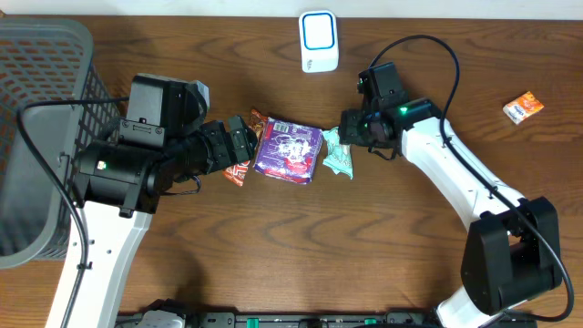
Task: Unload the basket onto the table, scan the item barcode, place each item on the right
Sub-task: 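Reach the right gripper to the green wipes pack and grasp it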
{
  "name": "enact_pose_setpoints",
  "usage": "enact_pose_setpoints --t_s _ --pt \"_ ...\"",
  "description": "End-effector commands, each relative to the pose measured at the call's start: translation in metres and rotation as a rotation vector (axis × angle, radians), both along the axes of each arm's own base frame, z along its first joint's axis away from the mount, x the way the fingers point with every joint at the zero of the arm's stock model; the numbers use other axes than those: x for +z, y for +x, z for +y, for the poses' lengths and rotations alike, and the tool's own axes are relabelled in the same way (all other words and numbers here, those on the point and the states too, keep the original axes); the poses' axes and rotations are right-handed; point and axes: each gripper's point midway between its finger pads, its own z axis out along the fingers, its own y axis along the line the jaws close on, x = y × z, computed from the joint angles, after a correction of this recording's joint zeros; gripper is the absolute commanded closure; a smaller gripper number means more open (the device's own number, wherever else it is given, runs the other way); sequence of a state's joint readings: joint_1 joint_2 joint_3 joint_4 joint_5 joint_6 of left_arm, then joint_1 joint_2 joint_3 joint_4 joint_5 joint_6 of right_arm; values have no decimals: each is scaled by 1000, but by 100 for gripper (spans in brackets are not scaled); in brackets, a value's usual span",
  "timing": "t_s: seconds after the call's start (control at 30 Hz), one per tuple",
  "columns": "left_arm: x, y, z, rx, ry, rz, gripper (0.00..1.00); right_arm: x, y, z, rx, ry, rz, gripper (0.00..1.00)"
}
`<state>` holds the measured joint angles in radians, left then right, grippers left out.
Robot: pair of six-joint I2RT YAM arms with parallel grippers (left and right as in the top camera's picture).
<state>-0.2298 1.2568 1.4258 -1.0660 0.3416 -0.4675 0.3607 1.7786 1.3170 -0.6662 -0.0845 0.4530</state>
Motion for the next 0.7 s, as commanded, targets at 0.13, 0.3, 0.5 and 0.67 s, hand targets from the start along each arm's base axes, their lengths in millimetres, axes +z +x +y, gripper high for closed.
enact_pose_setpoints --t_s 0.13,0.3,0.5,0.67 --pt "3 2 0 -4 -3 -9 2 -32 -7 -9 -27 -47 -1 39" --pt "3 2 0 -3 -4 -9 2 -53 -14 6 13 37 -20 28" --pt "3 2 0 -3 -3 -9 2 -84 -30 2 -2 58 -26 45" --pt "3 2 0 -3 -4 -9 2 -93 -36 6 5 97 -38 57"
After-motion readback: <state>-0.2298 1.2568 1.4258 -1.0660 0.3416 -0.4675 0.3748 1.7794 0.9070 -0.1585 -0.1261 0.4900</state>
